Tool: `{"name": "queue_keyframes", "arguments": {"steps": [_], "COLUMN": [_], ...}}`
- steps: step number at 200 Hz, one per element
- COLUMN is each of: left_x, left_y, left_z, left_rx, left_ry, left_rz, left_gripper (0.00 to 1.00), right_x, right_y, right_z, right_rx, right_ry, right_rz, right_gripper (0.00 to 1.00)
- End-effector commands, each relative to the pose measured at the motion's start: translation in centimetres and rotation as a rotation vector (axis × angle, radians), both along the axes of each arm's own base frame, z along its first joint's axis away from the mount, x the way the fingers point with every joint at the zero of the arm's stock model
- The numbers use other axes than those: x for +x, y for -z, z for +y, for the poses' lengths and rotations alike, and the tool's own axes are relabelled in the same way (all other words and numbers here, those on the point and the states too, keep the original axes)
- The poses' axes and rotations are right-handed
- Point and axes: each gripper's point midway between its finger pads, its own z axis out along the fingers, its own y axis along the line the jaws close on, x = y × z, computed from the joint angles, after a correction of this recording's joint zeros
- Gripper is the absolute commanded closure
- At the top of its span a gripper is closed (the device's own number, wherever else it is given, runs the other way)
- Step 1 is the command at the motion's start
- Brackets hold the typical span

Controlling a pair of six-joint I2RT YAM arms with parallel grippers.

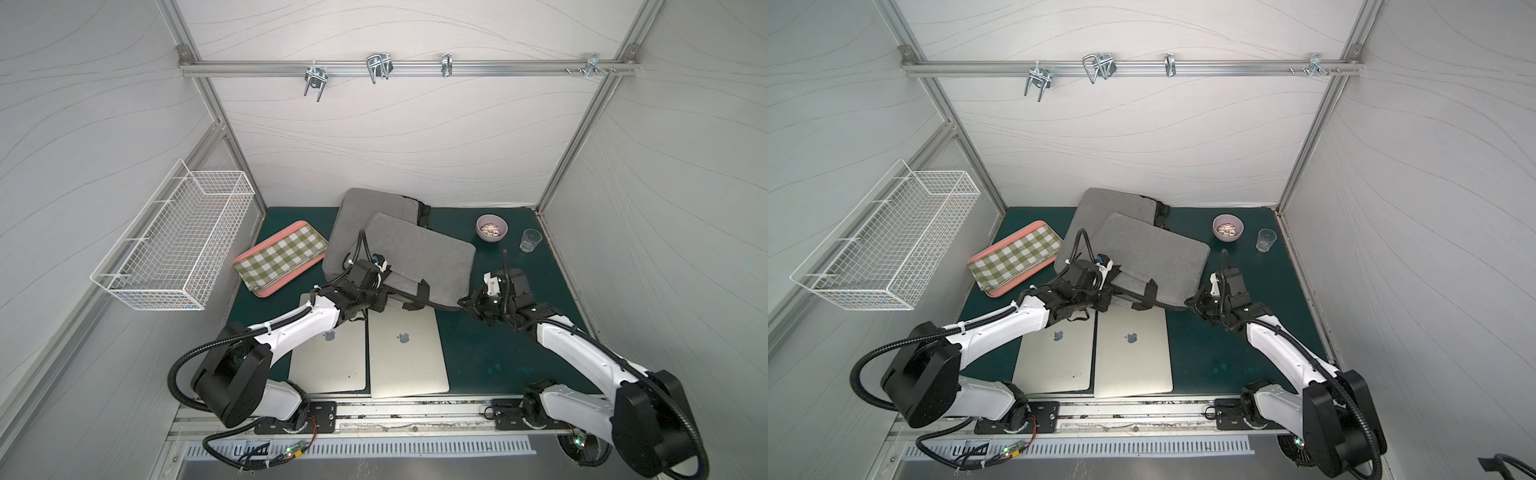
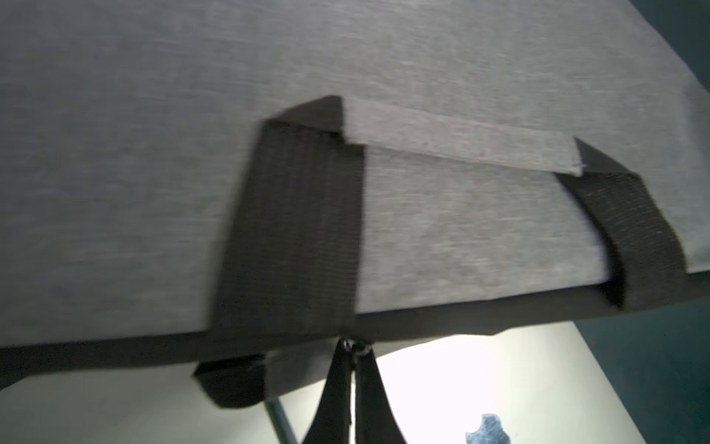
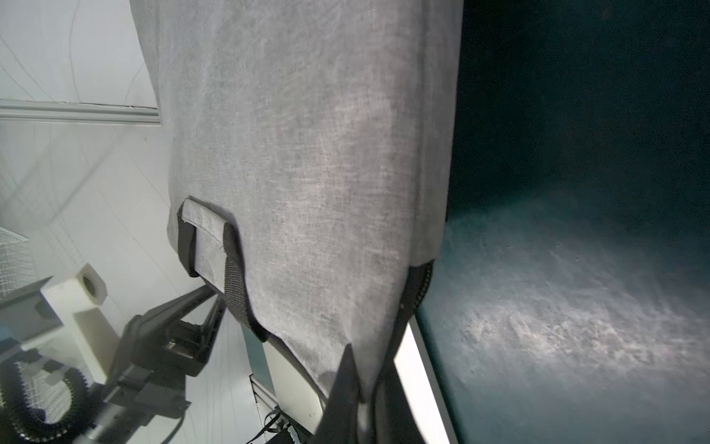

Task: Open the zippered laptop bag and take out the laptop
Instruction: Unzip the zipper on the zippered laptop bag.

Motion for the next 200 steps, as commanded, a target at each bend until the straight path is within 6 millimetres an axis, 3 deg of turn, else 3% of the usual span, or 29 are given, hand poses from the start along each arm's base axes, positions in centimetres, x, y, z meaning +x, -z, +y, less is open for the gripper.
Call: {"name": "queue_keyframes", "arguments": {"steps": [1, 76, 112, 136, 167, 200], "left_x": [1.6, 4.8, 6.2, 6.8, 6.4, 5.9], "left_y": [-2.5, -3.9, -4.4, -4.5, -4.3, -5.5], "left_z": [3.1, 11.2, 13.4, 12.7, 10.8, 9.4], "left_rx": [0.062, 0.110, 0.122, 0.097, 0.045, 0.033], "left_ry": [-0.065, -0.258, -0.303, -0.268, -0.159, -0.027], "left_rz": [-0.048, -0.026, -0.025, -0.010, 0.025, -0.026], "left_gripper": [1.00, 1.00, 1.00, 0.98, 0.75, 0.55], "right_x": [1.1, 1.2, 1.4, 1.6, 1.9, 2.4], "right_y": [-1.4, -0.8, -0.7, -0.7, -0.7, -1.2], "right_z": [-1.0, -2.3, -2.5, -2.3, -1.6, -0.9], "right_rx": [-0.046, -0.051, -0.059, -0.055, -0.011, 0.027], "right_ry": [-0.008, -0.033, -0.054, -0.072, -0.096, -0.131], "right_rz": [-0.073, -0.063, -0.073, -0.081, -0.078, -0.083], "right_gripper": [1.00, 1.00, 1.00, 1.00, 1.00, 1.00]}}
